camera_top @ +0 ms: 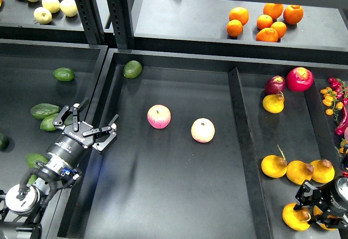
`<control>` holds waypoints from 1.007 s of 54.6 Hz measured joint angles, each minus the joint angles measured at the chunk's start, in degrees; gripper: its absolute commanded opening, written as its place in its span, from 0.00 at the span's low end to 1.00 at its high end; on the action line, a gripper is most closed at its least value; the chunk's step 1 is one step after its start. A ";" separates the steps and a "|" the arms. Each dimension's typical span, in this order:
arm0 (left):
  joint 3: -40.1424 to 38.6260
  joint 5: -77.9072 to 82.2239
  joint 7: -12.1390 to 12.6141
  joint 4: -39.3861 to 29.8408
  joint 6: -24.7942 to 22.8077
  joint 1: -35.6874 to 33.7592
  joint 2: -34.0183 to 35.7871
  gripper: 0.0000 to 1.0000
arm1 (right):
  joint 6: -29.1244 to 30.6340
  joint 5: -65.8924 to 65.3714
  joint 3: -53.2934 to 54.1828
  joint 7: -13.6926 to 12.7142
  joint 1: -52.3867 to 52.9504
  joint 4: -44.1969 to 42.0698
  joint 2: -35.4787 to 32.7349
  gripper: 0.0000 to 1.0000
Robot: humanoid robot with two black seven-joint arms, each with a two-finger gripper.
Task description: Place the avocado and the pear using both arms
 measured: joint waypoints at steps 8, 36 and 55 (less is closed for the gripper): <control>0.00 0.00 0.00 0.00 0.01 0.01 0.00 0.99 | 0.00 0.40 -0.23 0.00 1.66 1.37 -2.86 0.99; 0.59 0.00 0.00 0.00 0.01 0.01 0.00 0.99 | 0.00 16.09 8.18 -0.01 7.21 2.73 -1.83 0.99; 0.52 -0.02 0.00 -0.08 0.01 0.55 0.00 0.99 | 0.00 28.96 29.54 -0.01 -2.91 3.46 5.81 0.99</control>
